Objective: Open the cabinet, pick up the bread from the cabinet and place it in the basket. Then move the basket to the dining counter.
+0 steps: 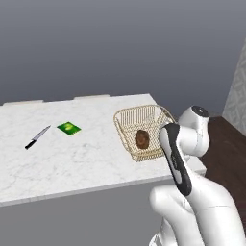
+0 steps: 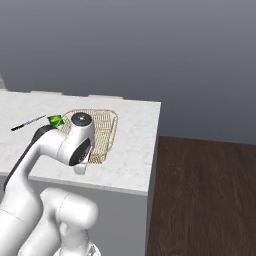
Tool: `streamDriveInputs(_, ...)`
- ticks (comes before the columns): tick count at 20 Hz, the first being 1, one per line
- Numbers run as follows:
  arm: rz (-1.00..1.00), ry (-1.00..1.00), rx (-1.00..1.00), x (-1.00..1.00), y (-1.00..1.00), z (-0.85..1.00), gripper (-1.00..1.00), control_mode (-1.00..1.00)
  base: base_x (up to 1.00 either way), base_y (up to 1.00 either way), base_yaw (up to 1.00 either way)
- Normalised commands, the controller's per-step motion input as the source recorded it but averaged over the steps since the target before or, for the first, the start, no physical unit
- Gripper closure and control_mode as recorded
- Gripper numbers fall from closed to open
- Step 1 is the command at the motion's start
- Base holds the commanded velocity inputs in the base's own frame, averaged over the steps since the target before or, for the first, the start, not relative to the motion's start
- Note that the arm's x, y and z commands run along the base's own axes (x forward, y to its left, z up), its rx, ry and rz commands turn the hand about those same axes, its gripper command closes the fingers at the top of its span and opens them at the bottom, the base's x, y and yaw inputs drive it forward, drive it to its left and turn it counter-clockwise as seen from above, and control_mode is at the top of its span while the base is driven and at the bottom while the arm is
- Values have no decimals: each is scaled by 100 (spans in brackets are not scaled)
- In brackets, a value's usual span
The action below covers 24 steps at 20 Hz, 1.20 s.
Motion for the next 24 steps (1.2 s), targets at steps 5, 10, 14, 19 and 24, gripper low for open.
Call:
streamDriveInputs(5, 6, 9, -1, 100, 11, -16, 100, -100, 0, 0, 0)
streamDriveInputs(10, 0, 18, -1, 100, 21, -31, 100, -100, 0, 0, 0)
streamDriveInputs(14, 0, 24, 0, 100, 33, -86, 100, -100, 0, 0, 0)
streamDriveInputs(19, 0, 1, 0, 45, 10, -61, 100, -100, 0, 0, 0)
streamDriveInputs(24, 0, 0, 0, 6, -10, -36, 100, -100, 0, 0, 0)
